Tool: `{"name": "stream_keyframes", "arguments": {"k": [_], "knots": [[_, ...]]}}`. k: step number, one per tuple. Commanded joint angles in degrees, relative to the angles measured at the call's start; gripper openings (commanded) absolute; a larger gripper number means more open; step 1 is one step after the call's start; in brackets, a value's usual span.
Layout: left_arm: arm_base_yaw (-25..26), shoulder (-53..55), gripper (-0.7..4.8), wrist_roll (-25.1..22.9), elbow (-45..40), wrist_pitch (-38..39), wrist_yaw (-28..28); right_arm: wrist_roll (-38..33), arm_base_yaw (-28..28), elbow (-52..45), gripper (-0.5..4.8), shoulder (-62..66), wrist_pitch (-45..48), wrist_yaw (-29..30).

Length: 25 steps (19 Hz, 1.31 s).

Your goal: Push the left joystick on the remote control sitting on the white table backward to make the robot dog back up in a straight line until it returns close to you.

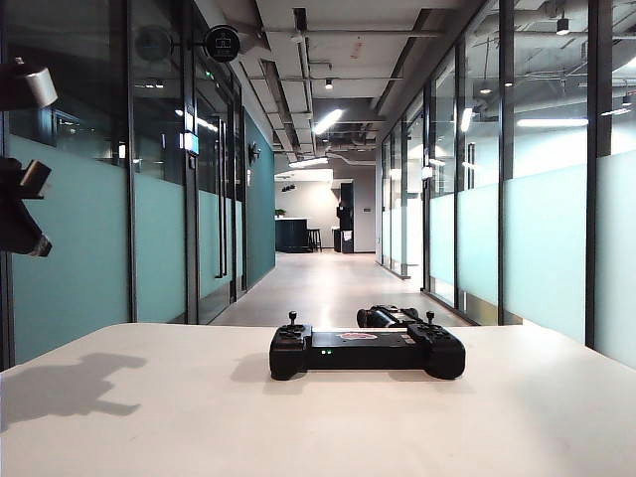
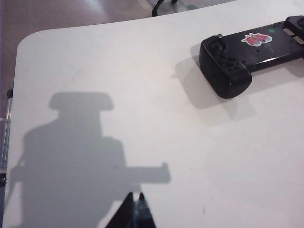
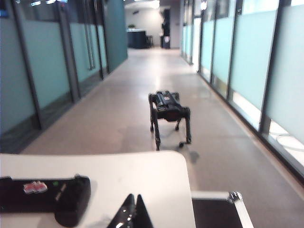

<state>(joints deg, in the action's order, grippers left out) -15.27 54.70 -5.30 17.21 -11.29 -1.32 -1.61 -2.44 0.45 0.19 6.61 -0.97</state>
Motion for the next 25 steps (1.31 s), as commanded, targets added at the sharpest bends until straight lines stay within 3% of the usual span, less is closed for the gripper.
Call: {"name": "stream_keyframes", "arguments": {"k": [1,14,20,25], "knots": [[0.0,-0.1,-0.05,0.2,0.2,-0.4,-0.2,0.2,0.0,-0.5,-0.06,-0.2,-0.4,0.1],[0.0,-0.2,-0.05,0.2,0.2,-0.1,-0.2,0.2,-0.1,-0.5,-0.06,-0.2,-1.2,-0.4],[0.3,-13.2,-0.05,-0.1,0.1,2.8,1.7,0.2,-0.1,-0.5,-0.06,-0.2,-2.2,-0.4],[6.4,-26.4,-0.05,-0.3,-3.2,3.5,-2.9,0.2,-0.1,-0.5,-0.06,-0.2,-2.4,-0.4]]}}
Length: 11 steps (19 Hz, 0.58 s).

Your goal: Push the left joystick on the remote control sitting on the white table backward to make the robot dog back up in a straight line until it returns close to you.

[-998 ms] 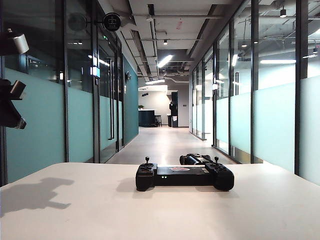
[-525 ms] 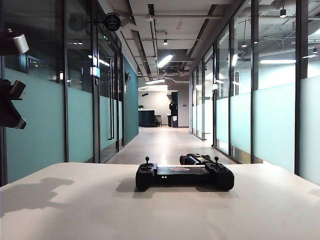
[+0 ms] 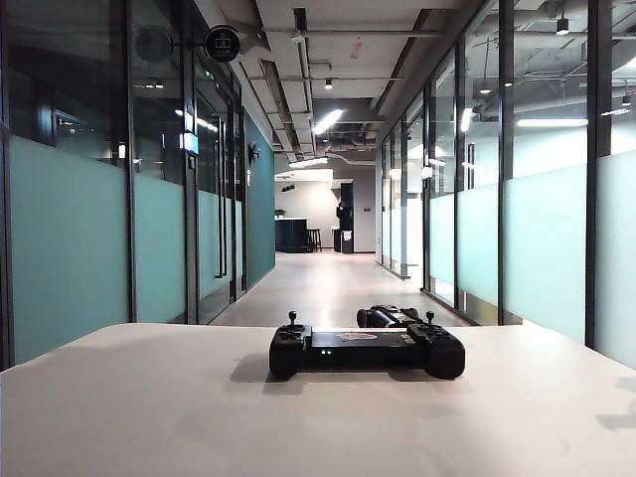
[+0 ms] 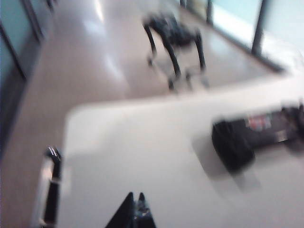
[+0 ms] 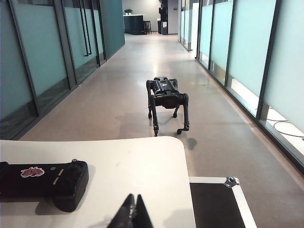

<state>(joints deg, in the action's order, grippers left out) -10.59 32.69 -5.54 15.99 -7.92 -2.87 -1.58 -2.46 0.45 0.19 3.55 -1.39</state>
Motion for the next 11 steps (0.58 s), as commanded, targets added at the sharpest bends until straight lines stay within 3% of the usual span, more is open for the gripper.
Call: {"name": "stream_keyframes", "arguments": {"k": [1,3,10,11], "knots": [[2.1,-7.7,-0.05,0.2,-3.5,0.2,-0.4,0.1,-0.1,-0.5,-0.06,-0.2,0.7,0.0],[2.2,-14.4,-0.05,1.8,-6.6,0.3,2.9,0.1,-0.1,-0.5,-0.06,-0.2,0.6,0.0],[3.4,-28.6,-0.05,3.7,-15.4,0.6,2.8,0.1,-0.1,-0.5,-0.06,-0.2,0.5,0.0],[3.4,-30.4,-0.05,4.0,-15.6,3.3,3.0,0.1,-0.1,-0.5,-0.06,-0.2,0.5,0.0]]}}
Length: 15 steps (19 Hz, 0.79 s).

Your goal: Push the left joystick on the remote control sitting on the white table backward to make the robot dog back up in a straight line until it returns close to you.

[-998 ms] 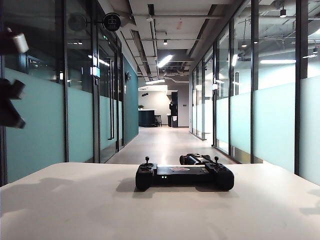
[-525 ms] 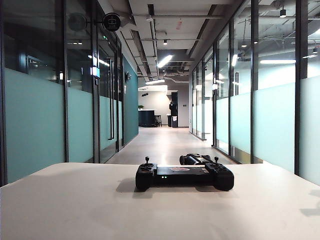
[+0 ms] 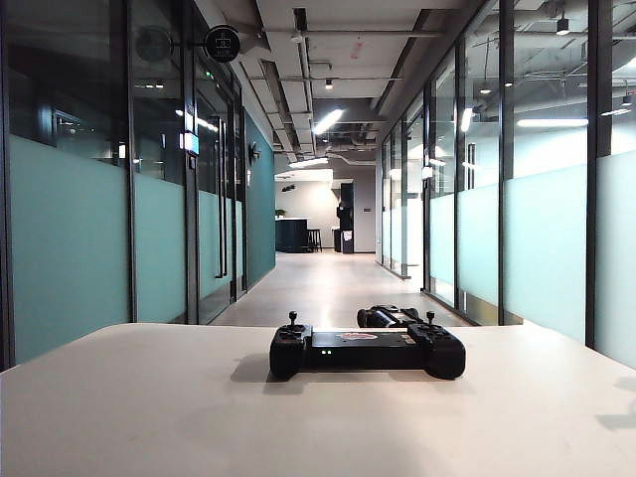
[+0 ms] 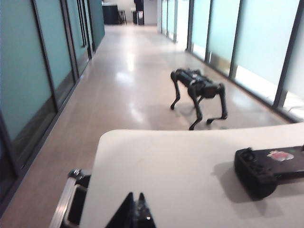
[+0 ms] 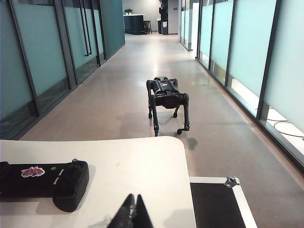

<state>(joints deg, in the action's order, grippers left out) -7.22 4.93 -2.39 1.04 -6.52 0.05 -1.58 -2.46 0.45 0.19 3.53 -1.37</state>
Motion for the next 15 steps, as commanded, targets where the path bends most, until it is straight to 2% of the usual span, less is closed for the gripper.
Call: {"name": "stream_keyframes", "arguments": {"k": [1,8,15], "knots": [[0.0,-4.2,-0.05,0.8,-0.6,4.1,0.4,0.1,-0.1,-0.5,-0.06,-0.2,0.6,0.0],[-0.1,-4.9,-0.05,0.9,-0.6,7.5,5.0,0.1,-0.1,-0.5,-0.06,-0.2,0.5,0.0],[-0.1,-4.9,-0.05,0.9,-0.6,7.5,4.9,0.1,-0.1,-0.5,-0.06,-0.2,0.5,0.0]]}}
